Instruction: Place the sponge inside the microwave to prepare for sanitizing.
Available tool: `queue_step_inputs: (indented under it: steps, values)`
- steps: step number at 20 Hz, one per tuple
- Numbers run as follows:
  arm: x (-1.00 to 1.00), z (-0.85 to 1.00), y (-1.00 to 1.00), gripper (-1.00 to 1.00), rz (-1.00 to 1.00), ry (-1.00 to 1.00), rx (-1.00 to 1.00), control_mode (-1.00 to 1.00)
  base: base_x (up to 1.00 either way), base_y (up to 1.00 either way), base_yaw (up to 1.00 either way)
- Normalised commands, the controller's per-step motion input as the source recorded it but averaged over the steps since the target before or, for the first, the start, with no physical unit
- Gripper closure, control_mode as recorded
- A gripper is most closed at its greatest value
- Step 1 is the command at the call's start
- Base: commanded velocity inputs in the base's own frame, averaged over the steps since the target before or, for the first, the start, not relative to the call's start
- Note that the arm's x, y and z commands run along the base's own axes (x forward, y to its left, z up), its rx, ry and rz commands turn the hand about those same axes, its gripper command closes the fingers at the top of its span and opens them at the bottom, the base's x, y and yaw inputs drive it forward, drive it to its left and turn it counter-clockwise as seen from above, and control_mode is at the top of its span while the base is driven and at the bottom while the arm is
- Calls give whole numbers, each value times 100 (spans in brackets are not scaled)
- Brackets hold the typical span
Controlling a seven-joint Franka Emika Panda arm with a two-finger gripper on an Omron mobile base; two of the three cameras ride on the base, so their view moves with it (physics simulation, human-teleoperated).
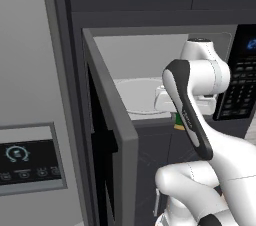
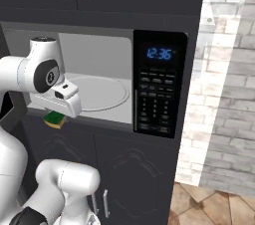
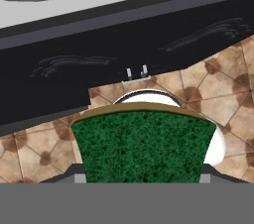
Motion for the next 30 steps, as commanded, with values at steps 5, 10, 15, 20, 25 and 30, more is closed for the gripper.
queue_step_inputs:
  steps: [5,10,15,20,25,30]
  values:
    - [0,0,0,100,0,0,0,-100,0,0,0]
    - [0,0,0,100,0,0,0,-100,0,0,0]
    - [-23,0,0,100,1,-17,1,-100,0,0,0]
    - [-12,1,0,100,2,-32,0,-100,0,0,0]
    - [2,9,0,100,6,-22,0,-100,0,0,0]
    - [13,19,0,100,12,-17,1,-100,0,0,0]
